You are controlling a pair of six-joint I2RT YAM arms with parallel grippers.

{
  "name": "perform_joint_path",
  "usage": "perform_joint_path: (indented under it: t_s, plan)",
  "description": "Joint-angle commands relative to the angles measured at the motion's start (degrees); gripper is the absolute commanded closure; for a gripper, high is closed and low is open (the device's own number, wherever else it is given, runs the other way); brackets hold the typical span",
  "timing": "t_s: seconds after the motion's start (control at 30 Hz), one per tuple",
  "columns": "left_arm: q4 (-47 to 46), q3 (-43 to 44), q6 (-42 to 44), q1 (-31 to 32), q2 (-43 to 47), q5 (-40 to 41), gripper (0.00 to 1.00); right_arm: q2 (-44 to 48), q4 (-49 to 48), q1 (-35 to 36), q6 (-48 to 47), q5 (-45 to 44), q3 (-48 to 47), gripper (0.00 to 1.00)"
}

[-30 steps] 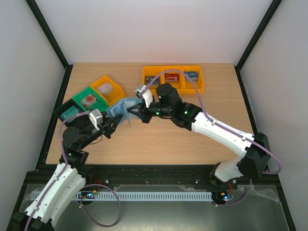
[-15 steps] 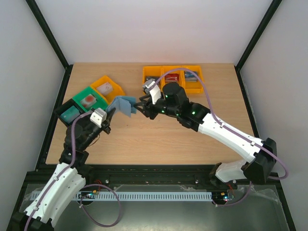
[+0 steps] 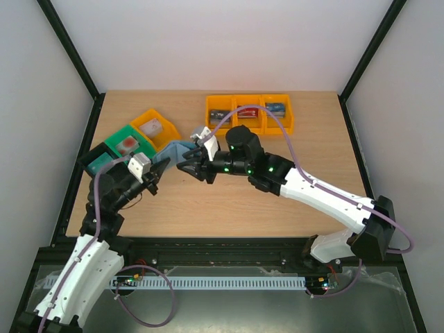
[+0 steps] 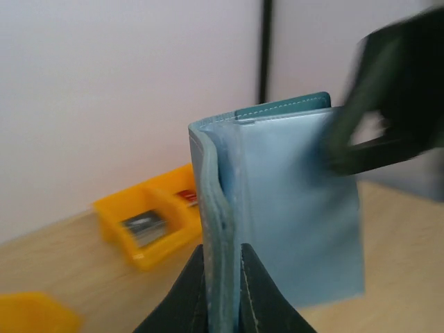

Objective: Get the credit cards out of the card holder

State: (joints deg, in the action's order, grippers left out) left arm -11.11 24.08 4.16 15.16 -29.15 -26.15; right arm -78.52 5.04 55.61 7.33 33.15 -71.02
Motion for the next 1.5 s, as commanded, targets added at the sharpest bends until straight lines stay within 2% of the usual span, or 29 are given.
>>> perform_joint_path:
  t_s: [0.0,0.17,0.23,0.27,0.4,0.43,0.53,0.67,0.73,0.8,0.93,1.03,1.1,1.13,1.17,1.2,1.3,1.47]
  plan:
    - [-8.7,0.9,-23.7,-1.3,0.7,-17.1,0.98,-0.4,0.8,-1.5,0.7,-8.4,-0.7,0.61]
    - [-11.7,0.6,-26.7,-2.4,1.8,-25.1,0.98,2.5,3.9,-5.0,-0.1,-11.5,1.0,0.59]
    - [-12.6,0.5,-27.9,-2.7,1.9,-26.7,0.98,4.1,4.0,-6.1,-0.8,-12.8,2.0,0.54]
    - [-13.2,0.4,-28.5,-2.8,1.9,-27.4,0.98,4.8,4.4,-6.2,-1.6,-13.7,2.4,0.48]
    - [-16.4,0.0,-30.3,-3.1,1.8,-29.5,0.98,5.3,6.9,-6.3,-6.1,-9.4,2.8,0.05]
    - [-16.9,0.0,-30.3,-3.1,1.8,-30.0,0.98,5.4,7.3,-6.2,-6.8,-8.7,2.8,0.01]
    - [-17.2,0.0,-30.0,-3.2,1.8,-31.1,0.98,6.1,7.1,-6.3,-9.1,-6.4,3.7,0.01]
    - [-18.0,-0.1,-29.8,-3.2,2.0,-31.9,0.98,6.7,5.2,-6.3,-11.0,3.2,5.3,0.0]
    - [-18.3,-0.4,-29.9,-3.1,2.1,-32.0,0.98,6.2,4.7,-6.3,-11.0,7.0,5.3,0.11]
    - [-18.4,-0.9,-30.0,-3.1,2.2,-31.5,0.98,5.8,4.0,-6.4,-10.5,8.2,5.4,0.34]
    - [-19.6,-1.9,-31.1,-3.3,2.8,-30.5,0.98,5.3,4.4,-6.3,-10.9,8.9,5.2,0.67]
    - [-19.2,-2.0,-31.1,-3.5,3.0,-30.4,0.98,5.5,4.3,-6.7,-11.0,9.8,5.1,0.97]
    - [-17.5,-1.7,-30.5,-3.9,3.2,-30.1,0.95,6.4,3.9,-7.8,-10.7,10.5,5.4,0.98]
    - [-16.7,-1.5,-30.4,-4.2,3.4,-29.9,0.85,6.8,3.7,-8.7,-10.4,10.9,5.6,0.98]
    - [-15.9,-1.1,-30.4,-4.7,3.6,-29.8,0.71,7.1,3.7,-9.5,-10.3,11.4,5.9,0.98]
    - [-15.2,-0.7,-30.5,-5.2,3.8,-30.0,0.64,7.4,3.9,-10.1,-10.2,11.8,6.0,0.98]
    - [-13.9,-0.4,-29.9,-6.2,4.8,-30.5,0.61,7.8,5.3,-10.8,-11.0,12.8,5.9,0.98]
    - [-13.7,-0.7,-29.0,-6.7,5.1,-26.8,0.55,7.5,5.7,-10.8,-10.5,13.6,5.5,0.98]
